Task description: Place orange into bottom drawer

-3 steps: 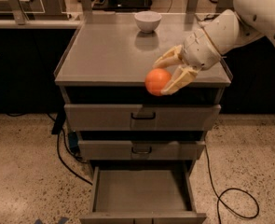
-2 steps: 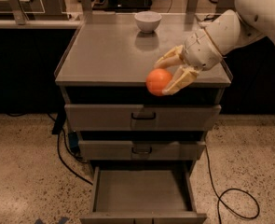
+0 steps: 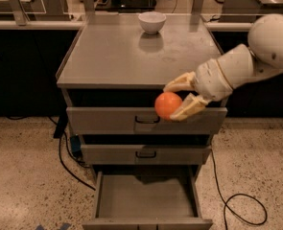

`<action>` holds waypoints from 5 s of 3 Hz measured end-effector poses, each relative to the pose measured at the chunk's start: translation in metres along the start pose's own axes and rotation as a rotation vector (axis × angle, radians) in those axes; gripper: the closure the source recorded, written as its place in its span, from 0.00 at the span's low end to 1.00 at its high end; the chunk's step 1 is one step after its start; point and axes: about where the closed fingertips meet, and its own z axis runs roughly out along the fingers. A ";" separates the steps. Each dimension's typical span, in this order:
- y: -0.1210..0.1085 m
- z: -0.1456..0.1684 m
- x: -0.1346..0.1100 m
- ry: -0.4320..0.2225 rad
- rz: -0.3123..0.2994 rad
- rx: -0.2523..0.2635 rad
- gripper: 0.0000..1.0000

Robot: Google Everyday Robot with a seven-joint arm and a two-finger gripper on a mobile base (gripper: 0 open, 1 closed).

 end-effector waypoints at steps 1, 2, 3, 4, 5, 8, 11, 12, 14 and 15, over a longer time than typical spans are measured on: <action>0.031 0.018 0.024 0.044 0.066 0.072 1.00; 0.051 0.042 0.037 0.051 0.094 0.044 1.00; 0.054 0.046 0.038 0.061 0.098 0.047 1.00; 0.075 0.068 0.059 0.069 0.189 0.062 1.00; 0.102 0.106 0.091 0.102 0.286 0.064 1.00; 0.135 0.150 0.138 0.141 0.423 0.096 1.00; 0.122 0.249 0.216 0.052 0.588 0.222 1.00; 0.141 0.231 0.237 0.101 0.622 0.236 1.00; 0.146 0.240 0.259 0.138 0.640 0.252 1.00; 0.150 0.257 0.302 0.160 0.708 0.307 1.00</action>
Offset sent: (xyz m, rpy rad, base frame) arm -0.0171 -0.0073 -0.0310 -0.0099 -0.0099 -0.0963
